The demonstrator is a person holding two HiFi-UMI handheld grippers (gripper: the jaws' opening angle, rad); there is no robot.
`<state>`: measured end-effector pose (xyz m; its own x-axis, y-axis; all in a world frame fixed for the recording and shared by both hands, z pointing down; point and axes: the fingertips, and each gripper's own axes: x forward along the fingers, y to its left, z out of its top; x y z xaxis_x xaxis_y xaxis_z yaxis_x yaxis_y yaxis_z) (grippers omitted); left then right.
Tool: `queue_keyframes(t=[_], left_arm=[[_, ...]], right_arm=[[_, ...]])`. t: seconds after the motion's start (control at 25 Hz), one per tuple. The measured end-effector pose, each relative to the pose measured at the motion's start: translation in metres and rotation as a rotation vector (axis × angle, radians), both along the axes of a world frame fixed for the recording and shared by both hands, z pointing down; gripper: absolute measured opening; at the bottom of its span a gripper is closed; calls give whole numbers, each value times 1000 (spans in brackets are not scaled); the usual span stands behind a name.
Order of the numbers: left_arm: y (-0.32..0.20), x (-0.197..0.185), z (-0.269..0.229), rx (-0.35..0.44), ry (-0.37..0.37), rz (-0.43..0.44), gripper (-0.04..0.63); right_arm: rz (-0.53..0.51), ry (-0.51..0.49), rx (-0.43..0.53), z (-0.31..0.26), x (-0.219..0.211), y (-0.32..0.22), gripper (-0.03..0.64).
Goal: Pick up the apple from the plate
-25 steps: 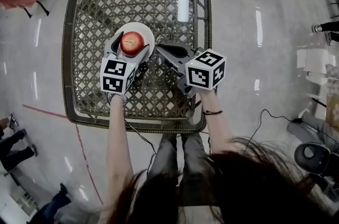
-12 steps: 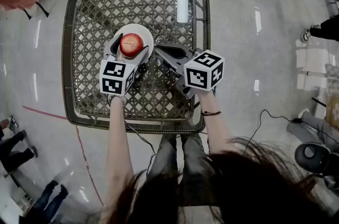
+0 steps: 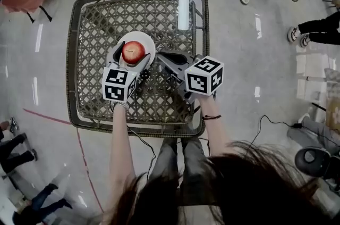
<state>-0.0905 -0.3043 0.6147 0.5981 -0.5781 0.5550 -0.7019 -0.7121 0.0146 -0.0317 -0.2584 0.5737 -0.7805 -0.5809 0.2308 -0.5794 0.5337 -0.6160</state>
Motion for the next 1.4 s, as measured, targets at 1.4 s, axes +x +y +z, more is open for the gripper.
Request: queue_keyframes(t=[1.4], left_arm=[[58, 11, -78, -25, 82, -52, 416]], right_arm=[[-35, 30, 24, -76, 9, 38, 9]])
